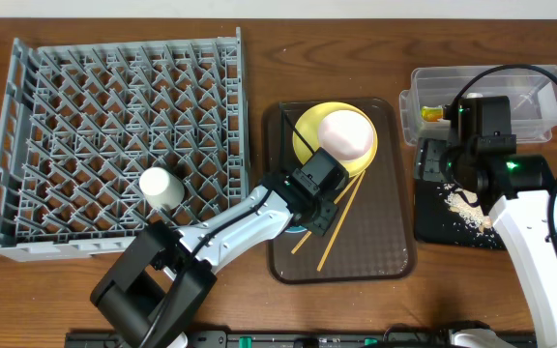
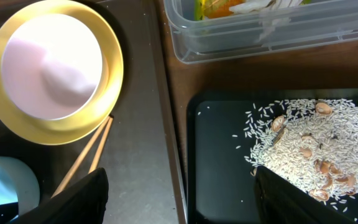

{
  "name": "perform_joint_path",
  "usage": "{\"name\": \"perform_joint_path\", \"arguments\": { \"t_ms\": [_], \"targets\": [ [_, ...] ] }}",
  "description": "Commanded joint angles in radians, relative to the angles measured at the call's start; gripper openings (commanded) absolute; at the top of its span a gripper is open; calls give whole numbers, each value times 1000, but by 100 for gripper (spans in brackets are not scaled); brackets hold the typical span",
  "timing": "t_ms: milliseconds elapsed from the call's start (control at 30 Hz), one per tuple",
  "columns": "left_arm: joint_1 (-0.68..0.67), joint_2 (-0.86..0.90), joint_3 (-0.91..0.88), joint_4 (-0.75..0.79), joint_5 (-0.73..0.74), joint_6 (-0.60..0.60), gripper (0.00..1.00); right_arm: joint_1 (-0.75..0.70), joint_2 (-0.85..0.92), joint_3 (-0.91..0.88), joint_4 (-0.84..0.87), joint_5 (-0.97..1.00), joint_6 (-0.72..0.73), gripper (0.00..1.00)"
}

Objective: Sort waste into correct bins and load items into the dishwasher rack
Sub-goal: 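Reach the left gripper to the light-blue bowl and grasp its rim, then carry the light-blue bowl with the left gripper to the rack's back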

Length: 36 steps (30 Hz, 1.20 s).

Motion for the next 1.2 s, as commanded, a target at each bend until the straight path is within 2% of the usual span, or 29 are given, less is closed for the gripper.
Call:
{"name": "perform_joint_path", "arguments": {
  "t_ms": [0,100,233,500,633,867,1067,1167],
  "targets": [
    [-5,13,24,-5,-11,-8,20,-5,-6,7,-2,11,12,73],
    [-15,13,24,-5,-11,-8,19,-5,-6,7,-2,11,12,73],
    [-34,2,24,-5,-11,-7,6,-5,-6,7,-2,11,12,73],
    [-37,-111,36,-25,-12,-6,6,-5,-6,7,-5,12,11,73],
    [-11,-195,96,-101,-12,10,6,-5,-6,7,-5,11,12,73],
    [164,-228,380,-354,-12,39,6,-5,-6,7,-5,11,12,73],
    [356,-222,482,-397,-4,37,6,-4,-6,7,-5,11,11,73],
    [451,-220,491,-393,74,38,6,-5,-6,7,-3,11,12,73]
  ]
}}
